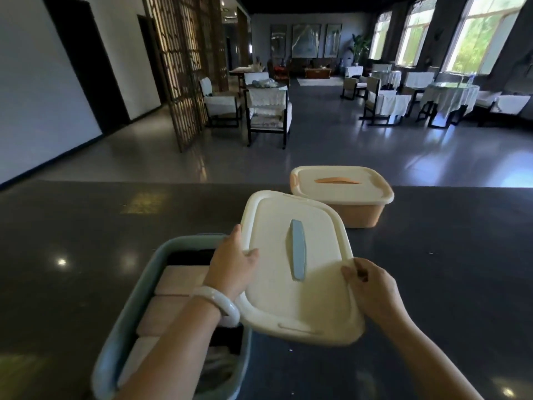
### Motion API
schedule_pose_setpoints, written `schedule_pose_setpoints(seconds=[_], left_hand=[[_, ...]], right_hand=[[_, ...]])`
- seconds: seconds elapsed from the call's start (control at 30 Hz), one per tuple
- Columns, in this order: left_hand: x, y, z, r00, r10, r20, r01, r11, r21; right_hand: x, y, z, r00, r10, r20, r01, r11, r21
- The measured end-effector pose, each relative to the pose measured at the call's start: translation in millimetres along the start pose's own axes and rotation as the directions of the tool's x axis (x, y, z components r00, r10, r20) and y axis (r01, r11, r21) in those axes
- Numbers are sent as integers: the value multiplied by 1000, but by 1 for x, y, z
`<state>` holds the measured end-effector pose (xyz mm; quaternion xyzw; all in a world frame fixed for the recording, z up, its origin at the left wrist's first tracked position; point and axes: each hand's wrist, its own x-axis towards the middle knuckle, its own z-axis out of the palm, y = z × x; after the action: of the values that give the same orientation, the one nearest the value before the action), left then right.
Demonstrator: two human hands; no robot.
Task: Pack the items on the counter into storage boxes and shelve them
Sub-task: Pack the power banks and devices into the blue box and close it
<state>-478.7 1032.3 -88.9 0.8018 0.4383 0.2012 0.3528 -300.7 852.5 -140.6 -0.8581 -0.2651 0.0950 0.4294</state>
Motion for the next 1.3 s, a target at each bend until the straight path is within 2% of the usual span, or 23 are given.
schedule_pose_setpoints(seconds=[0.13, 0.2, 0.33, 0.53, 0.8, 1.1, 1.2, 1.27, 1.3], left_hand=[[-9, -53, -70, 995, -88, -53, 83, 992, -90], [-17, -79, -92, 993, -94, -77, 88, 993, -76], [-40, -122, -108, 984, -161, -80, 156, 985, -69], [-69, -173, -106, 986, -164, -25, 158, 975, -157], [-51, -187, -106, 991, -127, 32, 131, 960, -248], [-43, -183, -100, 978, -173, 119, 201, 935, -291], [-41, -183, -101, 976, -150, 158, 181, 961, -207], [-41, -180, -102, 984, -103, 147, 114, 991, -69], [-42, -178, -103, 994, -40, 105, 35, 998, 44]], right_hand=[[-29, -58, 55, 998, -24, 63, 20, 998, 61], [-46, -79, 80, 997, -50, 59, 47, 997, 58], [-79, -97, 112, 998, -34, 47, 31, 997, 67], [-126, -91, 132, 996, 80, 47, -83, 995, 51], [-133, -92, 151, 985, 172, 33, -175, 971, 166], [-115, -94, 153, 979, 188, 84, -201, 960, 196], [-115, -93, 153, 980, 170, 100, -185, 967, 174], [-113, -92, 152, 982, 156, 105, -170, 976, 139], [-113, -92, 152, 982, 153, 111, -166, 978, 124]])
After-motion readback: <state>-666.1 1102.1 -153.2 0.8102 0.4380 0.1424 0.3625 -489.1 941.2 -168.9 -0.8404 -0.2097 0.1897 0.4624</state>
